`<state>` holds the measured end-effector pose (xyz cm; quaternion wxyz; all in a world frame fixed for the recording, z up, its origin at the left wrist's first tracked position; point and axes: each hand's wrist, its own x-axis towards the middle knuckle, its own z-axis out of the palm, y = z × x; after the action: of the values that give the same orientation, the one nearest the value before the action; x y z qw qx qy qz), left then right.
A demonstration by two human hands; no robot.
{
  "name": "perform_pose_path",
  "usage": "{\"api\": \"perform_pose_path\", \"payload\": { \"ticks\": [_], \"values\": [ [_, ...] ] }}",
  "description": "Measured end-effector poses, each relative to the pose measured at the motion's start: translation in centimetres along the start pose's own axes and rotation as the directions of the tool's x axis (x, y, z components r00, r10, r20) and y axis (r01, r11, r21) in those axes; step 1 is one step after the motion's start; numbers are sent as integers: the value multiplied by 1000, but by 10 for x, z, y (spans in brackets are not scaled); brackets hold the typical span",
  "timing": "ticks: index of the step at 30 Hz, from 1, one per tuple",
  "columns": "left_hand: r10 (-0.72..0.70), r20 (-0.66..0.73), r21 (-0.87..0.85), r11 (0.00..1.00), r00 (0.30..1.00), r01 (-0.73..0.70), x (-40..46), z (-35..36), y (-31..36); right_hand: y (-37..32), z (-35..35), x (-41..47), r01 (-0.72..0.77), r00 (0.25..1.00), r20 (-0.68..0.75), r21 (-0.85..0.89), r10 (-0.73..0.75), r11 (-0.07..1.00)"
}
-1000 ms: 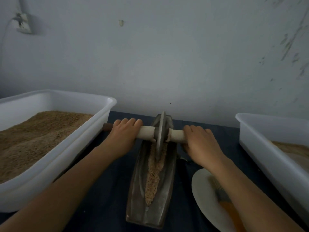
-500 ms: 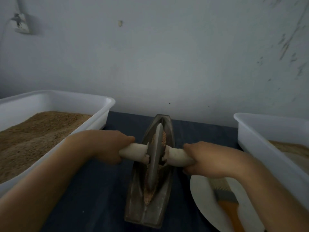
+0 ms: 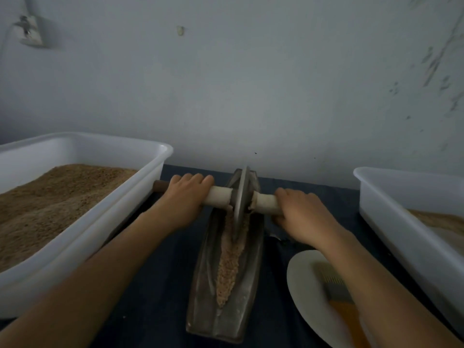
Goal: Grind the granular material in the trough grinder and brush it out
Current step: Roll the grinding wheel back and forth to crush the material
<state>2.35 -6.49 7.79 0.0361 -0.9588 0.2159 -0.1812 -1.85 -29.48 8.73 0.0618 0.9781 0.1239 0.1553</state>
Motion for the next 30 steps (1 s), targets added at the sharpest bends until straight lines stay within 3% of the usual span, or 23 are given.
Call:
{"api": "perform_pose_path", "payload": {
  "ticks": [3, 6, 11, 16, 22, 26, 30],
  "values": [
    [-21, -124, -31, 999, 992, 18, 2, 8, 2, 0, 9, 5, -29, 996, -91, -64, 23, 998],
    [-11, -111, -33, 999, 994, 7, 0, 5, 2, 1, 10, 4, -26, 996, -84, -58, 21, 998],
    [26, 181, -34, 999, 983, -20, -10, -18, 1, -5, -9, -10, 36, 995, 92, 23, -38, 999],
    [113, 521, -191, 982, 846, -13, -29, -53, 1, -17, -42, -29, 43, 918, 385, 150, -98, 988],
    [192, 629, -258, 966, 754, -31, -35, -66, -3, -21, -63, -39, 74, 856, 489, 202, -167, 977],
    [154, 618, -269, 963, 771, 23, -30, -57, -5, -19, -52, -31, 53, 881, 453, 199, -140, 979],
    [63, 516, -210, 976, 854, 56, -19, -43, -3, -11, -28, -15, 26, 953, 298, 131, -64, 991]
  ]
}}
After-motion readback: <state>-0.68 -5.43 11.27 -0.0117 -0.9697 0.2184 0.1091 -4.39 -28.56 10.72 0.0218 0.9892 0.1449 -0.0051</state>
